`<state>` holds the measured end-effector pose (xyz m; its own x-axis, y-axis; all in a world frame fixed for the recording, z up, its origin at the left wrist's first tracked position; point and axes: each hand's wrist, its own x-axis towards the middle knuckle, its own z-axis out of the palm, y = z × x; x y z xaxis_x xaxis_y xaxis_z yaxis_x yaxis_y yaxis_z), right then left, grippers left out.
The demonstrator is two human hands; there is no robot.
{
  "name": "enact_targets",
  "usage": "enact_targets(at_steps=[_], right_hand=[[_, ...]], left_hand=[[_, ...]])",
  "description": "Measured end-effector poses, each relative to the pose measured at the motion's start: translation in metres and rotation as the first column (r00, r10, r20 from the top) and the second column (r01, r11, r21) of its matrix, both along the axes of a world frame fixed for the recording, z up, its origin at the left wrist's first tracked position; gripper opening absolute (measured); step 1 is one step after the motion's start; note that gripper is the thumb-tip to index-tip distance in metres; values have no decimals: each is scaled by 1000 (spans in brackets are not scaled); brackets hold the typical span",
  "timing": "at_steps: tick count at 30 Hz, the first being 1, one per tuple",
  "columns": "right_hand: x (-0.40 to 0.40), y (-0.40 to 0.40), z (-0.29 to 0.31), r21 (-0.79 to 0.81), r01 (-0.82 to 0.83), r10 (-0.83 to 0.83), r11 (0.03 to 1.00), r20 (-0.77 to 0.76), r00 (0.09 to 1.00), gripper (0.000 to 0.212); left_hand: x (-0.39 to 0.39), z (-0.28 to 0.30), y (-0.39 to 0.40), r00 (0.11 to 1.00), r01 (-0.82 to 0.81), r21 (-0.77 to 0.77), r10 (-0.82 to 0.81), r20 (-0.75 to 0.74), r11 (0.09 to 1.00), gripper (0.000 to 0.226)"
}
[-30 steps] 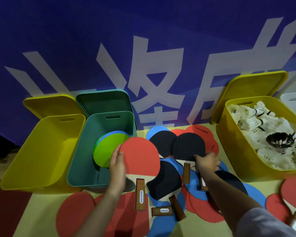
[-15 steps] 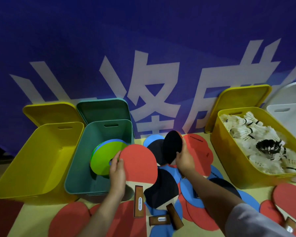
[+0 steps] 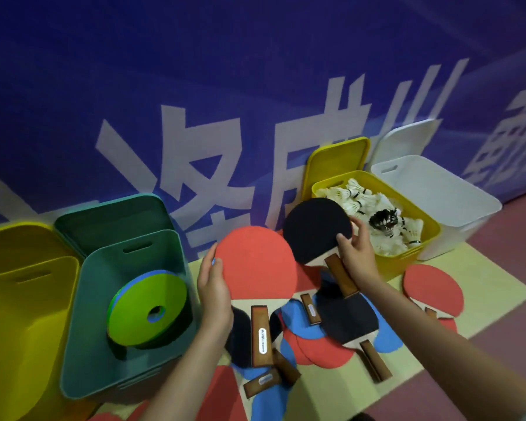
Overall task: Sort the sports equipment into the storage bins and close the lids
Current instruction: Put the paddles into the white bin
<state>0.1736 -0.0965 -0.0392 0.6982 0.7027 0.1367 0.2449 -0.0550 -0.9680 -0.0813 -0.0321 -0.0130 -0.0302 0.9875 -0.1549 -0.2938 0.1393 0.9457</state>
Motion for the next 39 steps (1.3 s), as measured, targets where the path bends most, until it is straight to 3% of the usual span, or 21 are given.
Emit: enact_targets(at_steps=[7, 13, 20, 24, 30, 35, 39], right_hand=[[134, -22, 20, 53, 194, -186, 980, -122, 975, 40], [287, -16, 29, 59, 223, -214, 973, -132, 968, 36], [426, 0, 16, -168, 114, -129, 979, -85, 988, 40], [458, 31, -10, -348, 42, -63, 937, -52, 997, 41], [470, 84, -67, -476, -95, 37, 874, -131, 991, 40], [462, 95, -112, -530, -101, -29, 842, -232, 972, 40], [472, 96, -132, -657, -93, -26, 748, -170, 985, 42]], left_hand=[[118, 9, -9, 986, 144, 1, -143, -89, 990, 31], [267, 7, 12, 998, 66, 21, -66, -15, 998, 28], [388, 14, 29, 1000, -10, -61, 11, 23, 998, 33], [405, 14, 28, 999, -42, -101, 41, -8, 994, 31], [426, 16, 66, 992, -103, -79, 97, -76, 991, 34], [455, 5, 93, 992, -110, -84, 104, -71, 990, 34], [476, -9, 99, 995, -64, -97, 57, -80, 993, 33]])
